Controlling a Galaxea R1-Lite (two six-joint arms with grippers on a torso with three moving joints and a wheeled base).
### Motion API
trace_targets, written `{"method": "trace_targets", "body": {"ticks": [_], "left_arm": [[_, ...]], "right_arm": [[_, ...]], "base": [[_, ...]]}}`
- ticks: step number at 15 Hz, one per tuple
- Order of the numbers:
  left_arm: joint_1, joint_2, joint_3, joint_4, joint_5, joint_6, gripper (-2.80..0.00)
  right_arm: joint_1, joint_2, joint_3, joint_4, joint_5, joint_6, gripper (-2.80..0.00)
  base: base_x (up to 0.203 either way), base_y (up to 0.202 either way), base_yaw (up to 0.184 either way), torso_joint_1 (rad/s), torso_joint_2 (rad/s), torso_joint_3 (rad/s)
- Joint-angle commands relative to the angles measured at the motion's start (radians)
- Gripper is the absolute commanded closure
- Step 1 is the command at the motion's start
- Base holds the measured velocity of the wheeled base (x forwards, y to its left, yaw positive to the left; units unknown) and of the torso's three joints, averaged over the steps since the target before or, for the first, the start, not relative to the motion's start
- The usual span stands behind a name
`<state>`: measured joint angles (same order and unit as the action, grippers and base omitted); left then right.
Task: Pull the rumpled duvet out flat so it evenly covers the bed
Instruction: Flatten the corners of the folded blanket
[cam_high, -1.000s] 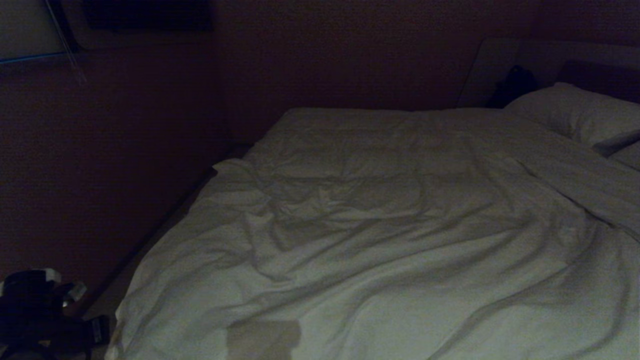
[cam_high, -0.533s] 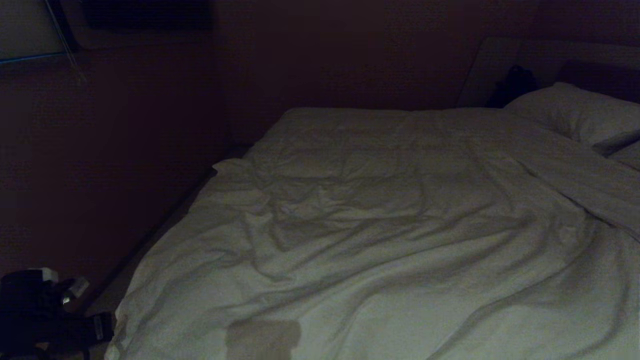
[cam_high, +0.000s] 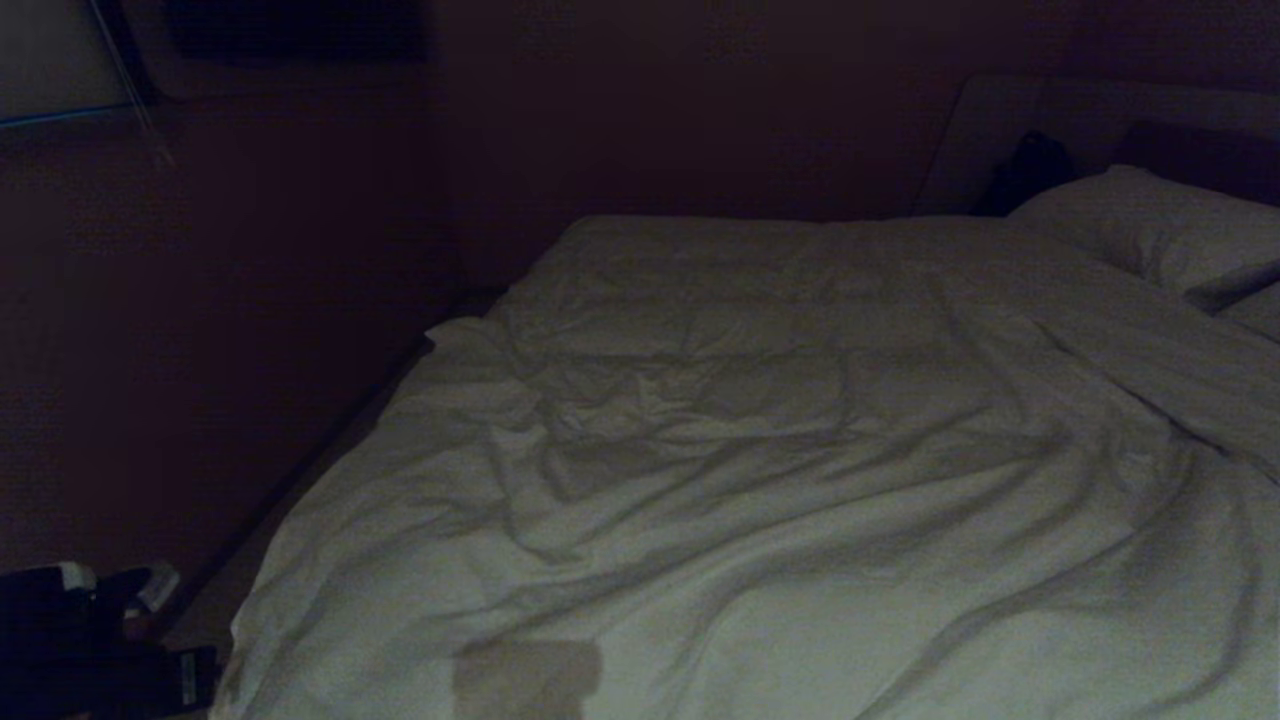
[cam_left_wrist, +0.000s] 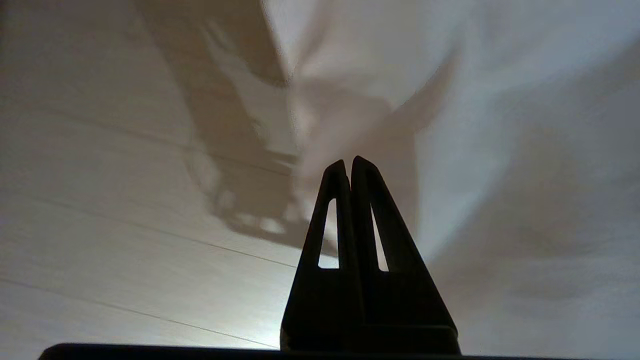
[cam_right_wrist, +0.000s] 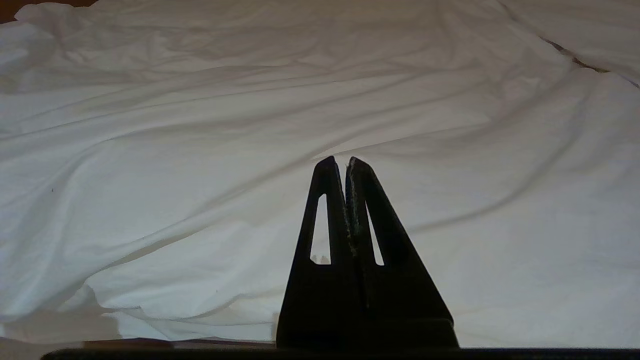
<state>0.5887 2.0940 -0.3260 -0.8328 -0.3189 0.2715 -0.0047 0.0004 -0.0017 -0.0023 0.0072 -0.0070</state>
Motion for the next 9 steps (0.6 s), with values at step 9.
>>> {"method": "trace_targets", "body": {"ticks": [9], "left_arm": [[0.04,0.388,0.324,-0.726,-0.013,0.166,0.0]], "right_arm": [[0.0,0.001,0.0,-0.001,0.0,-0.001,0.0]], "base": [[0.0,0.0,0.0,0.0,0.0,0.0]]}}
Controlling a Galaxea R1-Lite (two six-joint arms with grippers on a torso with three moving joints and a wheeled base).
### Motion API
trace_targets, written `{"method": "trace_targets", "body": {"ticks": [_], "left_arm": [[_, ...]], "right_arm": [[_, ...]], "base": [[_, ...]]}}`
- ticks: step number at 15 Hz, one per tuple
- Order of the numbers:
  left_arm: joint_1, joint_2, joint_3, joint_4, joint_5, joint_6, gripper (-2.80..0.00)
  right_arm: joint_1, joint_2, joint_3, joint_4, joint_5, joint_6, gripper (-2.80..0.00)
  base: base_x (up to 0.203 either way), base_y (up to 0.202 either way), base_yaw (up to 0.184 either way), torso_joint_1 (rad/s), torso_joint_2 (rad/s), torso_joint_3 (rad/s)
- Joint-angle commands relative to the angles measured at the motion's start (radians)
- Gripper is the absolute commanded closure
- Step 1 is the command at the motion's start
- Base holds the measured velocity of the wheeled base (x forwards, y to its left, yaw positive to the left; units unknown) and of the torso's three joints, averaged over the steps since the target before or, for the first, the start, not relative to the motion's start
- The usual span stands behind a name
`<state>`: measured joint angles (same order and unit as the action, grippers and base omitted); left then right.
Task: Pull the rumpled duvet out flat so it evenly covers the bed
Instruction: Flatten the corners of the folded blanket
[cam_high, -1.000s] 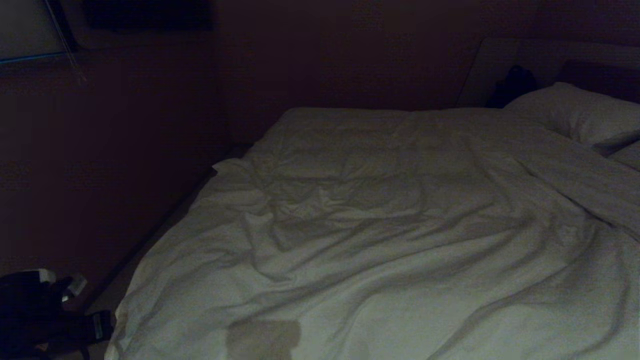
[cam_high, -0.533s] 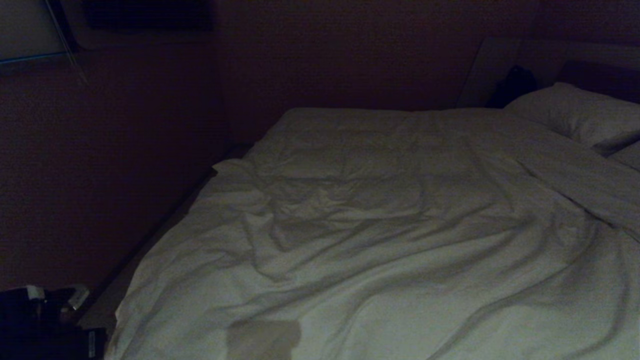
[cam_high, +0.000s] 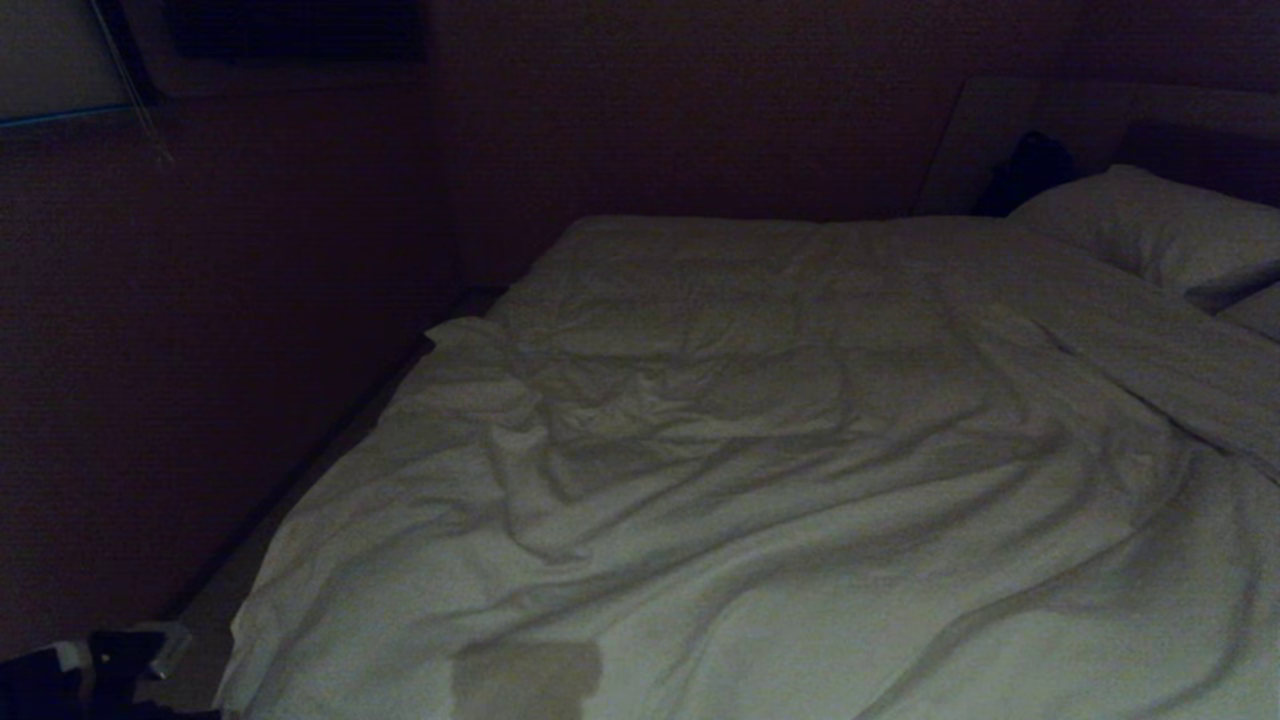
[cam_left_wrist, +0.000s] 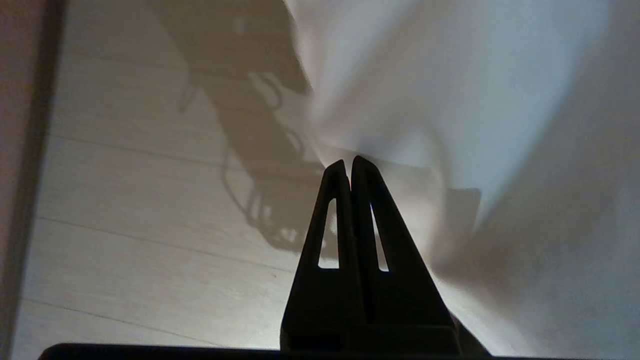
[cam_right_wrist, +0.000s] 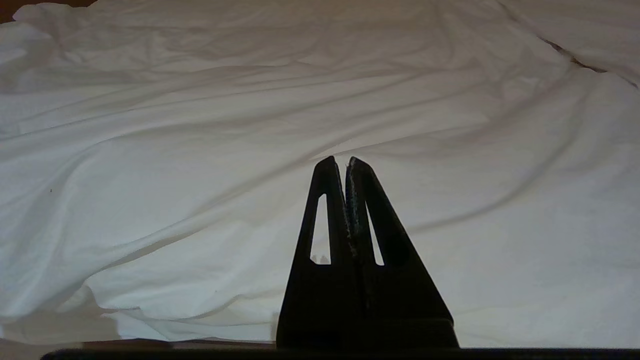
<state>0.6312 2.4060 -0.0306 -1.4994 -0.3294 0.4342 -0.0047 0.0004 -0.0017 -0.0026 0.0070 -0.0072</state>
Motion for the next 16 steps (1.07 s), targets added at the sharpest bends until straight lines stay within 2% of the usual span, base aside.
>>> {"method": "trace_targets", "body": {"ticks": [1,3,8,10,16], "left_arm": [[-0.004,0.067,0.029,-0.07,-0.016,0.002,0.0],[-0.004,0.051,0.03,-0.071,-0.02,-0.005,0.0],[-0.004,-0.017,0.03,-0.071,-0.063,-0.082,0.0],[-0.004,-0.007,0.03,-0.071,-0.083,-0.088,0.0],[-0.02,0.002,0.03,-0.071,-0.085,-0.103,0.0]], "right_arm": [[0.0,0.001,0.0,0.0,0.001,0.0,0.0],[0.0,0.001,0.0,0.0,0.001,0.0,0.0],[0.0,0.001,0.0,0.0,0.001,0.0,0.0],[0.0,0.001,0.0,0.0,0.001,0.0,0.0],[0.0,0.001,0.0,0.0,0.001,0.0,0.0]], "base": [[0.0,0.0,0.0,0.0,0.0,0.0],[0.0,0.0,0.0,0.0,0.0,0.0],[0.0,0.0,0.0,0.0,0.0,0.0],[0.0,0.0,0.0,0.0,0.0,0.0],[0.0,0.0,0.0,0.0,0.0,0.0]]}}
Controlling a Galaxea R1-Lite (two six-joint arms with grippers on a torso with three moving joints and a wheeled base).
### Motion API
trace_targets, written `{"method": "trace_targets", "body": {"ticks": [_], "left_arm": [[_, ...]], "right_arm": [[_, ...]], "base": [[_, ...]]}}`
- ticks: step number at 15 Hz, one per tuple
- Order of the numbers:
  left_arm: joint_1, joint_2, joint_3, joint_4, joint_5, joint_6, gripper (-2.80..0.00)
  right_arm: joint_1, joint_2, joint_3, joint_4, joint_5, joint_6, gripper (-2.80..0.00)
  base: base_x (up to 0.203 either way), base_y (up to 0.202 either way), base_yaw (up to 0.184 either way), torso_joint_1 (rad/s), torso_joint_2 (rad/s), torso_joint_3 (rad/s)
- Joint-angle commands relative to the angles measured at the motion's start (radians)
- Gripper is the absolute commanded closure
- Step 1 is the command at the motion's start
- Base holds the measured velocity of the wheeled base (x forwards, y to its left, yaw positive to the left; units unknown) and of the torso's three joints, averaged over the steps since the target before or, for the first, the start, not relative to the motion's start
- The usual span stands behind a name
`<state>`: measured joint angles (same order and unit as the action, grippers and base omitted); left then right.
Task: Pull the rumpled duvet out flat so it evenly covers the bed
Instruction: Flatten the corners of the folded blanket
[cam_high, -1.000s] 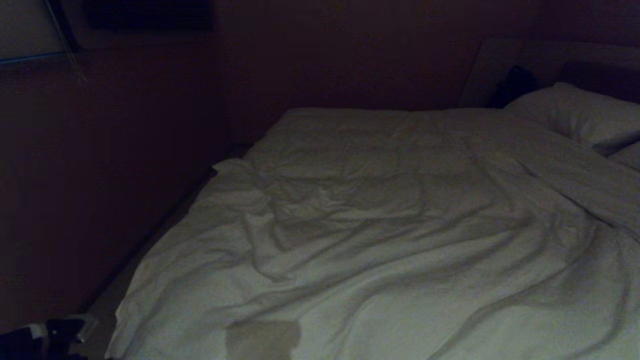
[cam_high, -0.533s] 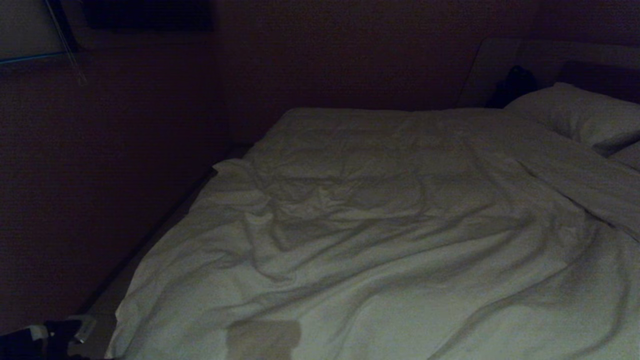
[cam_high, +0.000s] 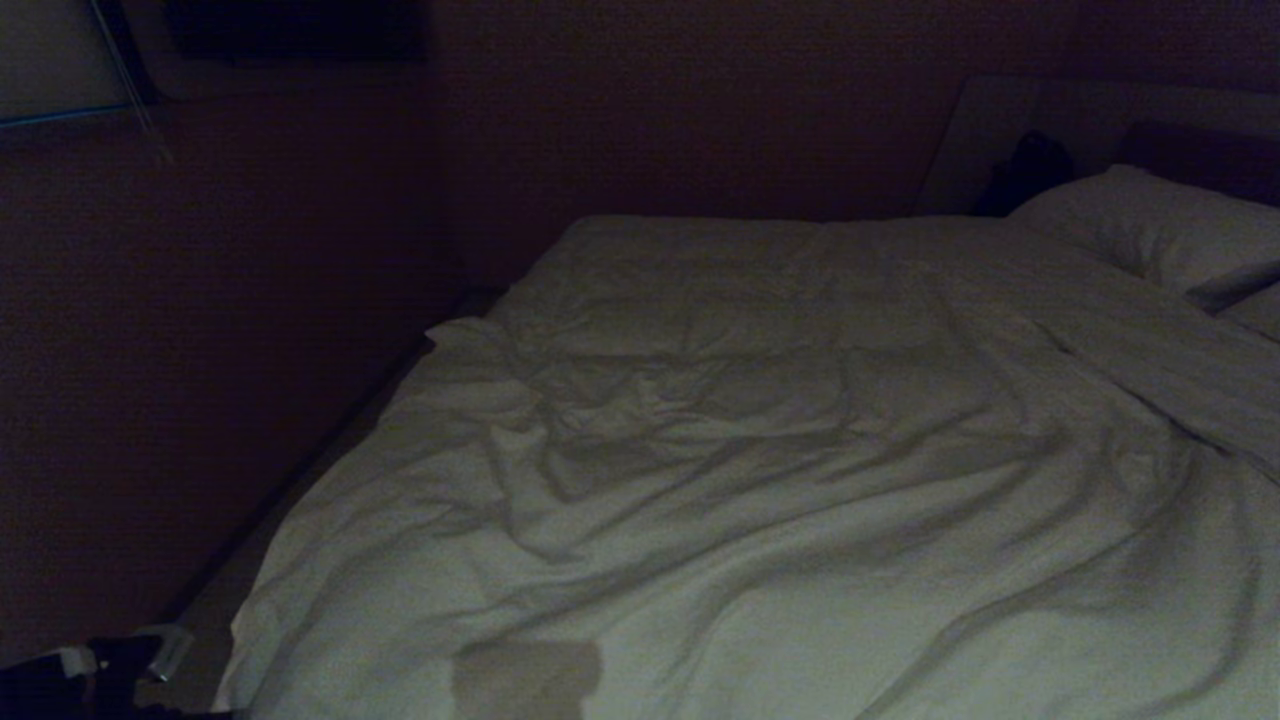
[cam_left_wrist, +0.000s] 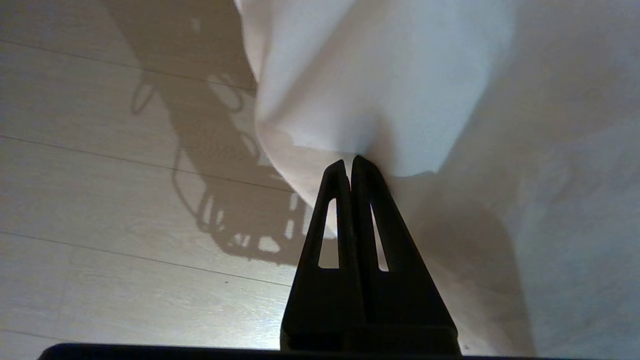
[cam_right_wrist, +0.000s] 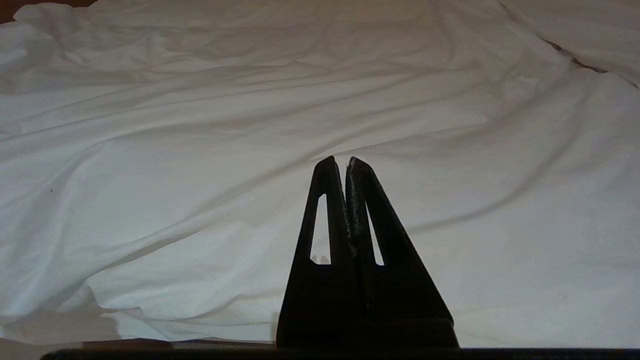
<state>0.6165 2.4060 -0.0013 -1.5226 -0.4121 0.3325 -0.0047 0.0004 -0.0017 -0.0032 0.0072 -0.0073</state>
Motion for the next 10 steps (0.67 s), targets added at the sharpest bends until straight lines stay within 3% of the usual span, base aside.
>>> {"method": "trace_targets", "body": {"ticks": [1,10], "left_arm": [[-0.006,0.0,0.001,-0.047,-0.002,-0.004,0.0],[-0.006,-0.013,0.001,-0.047,-0.001,-0.027,0.0]], "right_arm": [[0.0,0.001,0.0,0.0,0.0,0.0,0.0],[0.0,0.001,0.0,0.0,0.0,0.001,0.0]], "base": [[0.0,0.0,0.0,0.0,0.0,0.0],[0.0,0.0,0.0,0.0,0.0,0.0]]}}
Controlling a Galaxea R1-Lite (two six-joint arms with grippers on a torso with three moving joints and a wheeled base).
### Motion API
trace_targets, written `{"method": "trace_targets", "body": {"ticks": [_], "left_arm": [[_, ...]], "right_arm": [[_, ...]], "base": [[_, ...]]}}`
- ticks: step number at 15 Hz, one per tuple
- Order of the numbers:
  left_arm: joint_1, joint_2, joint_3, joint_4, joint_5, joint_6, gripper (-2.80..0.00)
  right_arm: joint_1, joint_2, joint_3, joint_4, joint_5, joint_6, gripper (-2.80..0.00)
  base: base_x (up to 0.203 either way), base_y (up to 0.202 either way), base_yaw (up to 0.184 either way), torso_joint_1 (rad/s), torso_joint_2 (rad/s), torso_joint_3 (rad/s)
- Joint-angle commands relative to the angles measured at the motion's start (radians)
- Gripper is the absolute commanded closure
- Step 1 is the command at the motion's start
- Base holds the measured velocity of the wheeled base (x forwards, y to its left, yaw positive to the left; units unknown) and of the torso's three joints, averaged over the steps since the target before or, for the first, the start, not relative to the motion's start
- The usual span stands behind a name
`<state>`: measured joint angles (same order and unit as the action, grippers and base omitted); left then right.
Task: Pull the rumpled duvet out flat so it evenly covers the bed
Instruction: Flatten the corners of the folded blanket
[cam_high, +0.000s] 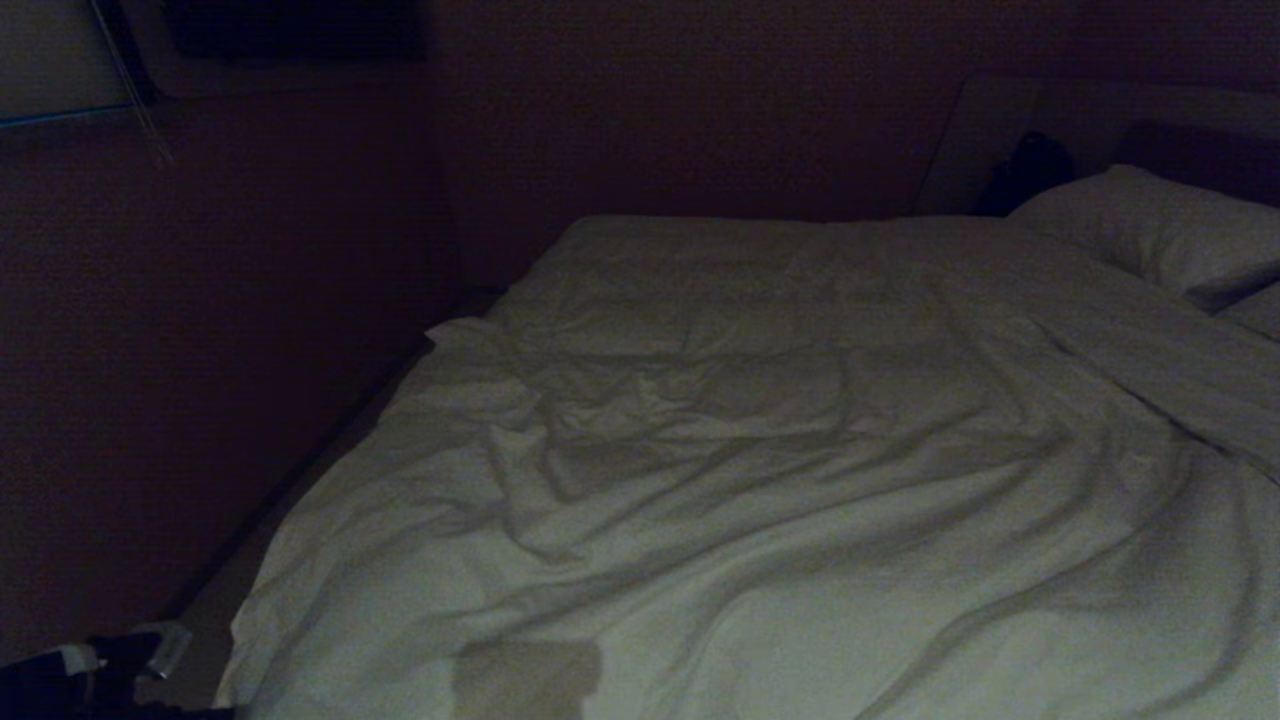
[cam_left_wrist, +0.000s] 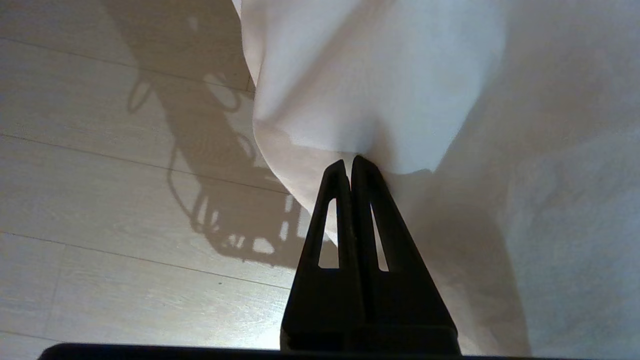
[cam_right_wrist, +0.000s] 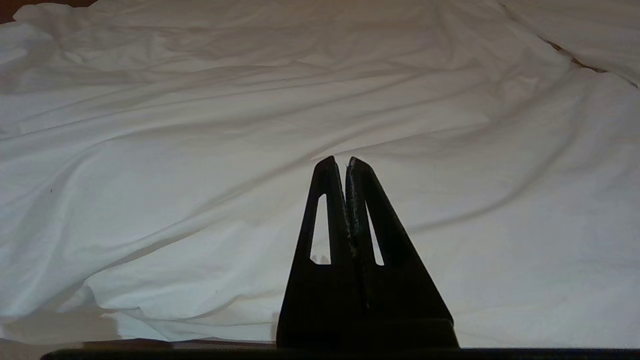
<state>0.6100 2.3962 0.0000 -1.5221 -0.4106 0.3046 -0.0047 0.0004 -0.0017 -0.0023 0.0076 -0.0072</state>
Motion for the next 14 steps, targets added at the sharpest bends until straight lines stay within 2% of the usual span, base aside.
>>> {"method": "trace_targets", "body": {"ticks": [1,2,5,7,10,14], "left_arm": [[0.0,-0.014,0.0,-0.048,-0.002,-0.008,0.0],[-0.002,-0.037,0.0,-0.048,-0.003,-0.033,-2.8],[-0.02,-0.149,-0.001,-0.037,-0.002,-0.146,-2.8],[-0.037,-0.221,-0.001,0.013,-0.002,-0.211,-2.8],[-0.056,-0.189,-0.001,0.026,0.008,-0.224,-2.8],[-0.075,-0.055,0.0,-0.045,0.02,-0.201,-2.8]], "right_arm": [[0.0,0.001,0.0,-0.001,0.0,0.0,0.0],[0.0,0.001,0.0,-0.001,0.0,0.0,0.0],[0.0,0.001,0.0,-0.001,0.0,0.0,0.0],[0.0,0.001,0.0,-0.001,0.0,0.0,0.0],[0.0,0.001,0.0,-0.001,0.0,0.0,0.0],[0.0,0.001,0.0,-0.001,0.0,0.0,0.0]], "base": [[0.0,0.0,0.0,0.0,0.0,0.0],[0.0,0.0,0.0,0.0,0.0,0.0],[0.0,0.0,0.0,0.0,0.0,0.0],[0.0,0.0,0.0,0.0,0.0,0.0],[0.0,0.0,0.0,0.0,0.0,0.0],[0.0,0.0,0.0,0.0,0.0,0.0]]}}
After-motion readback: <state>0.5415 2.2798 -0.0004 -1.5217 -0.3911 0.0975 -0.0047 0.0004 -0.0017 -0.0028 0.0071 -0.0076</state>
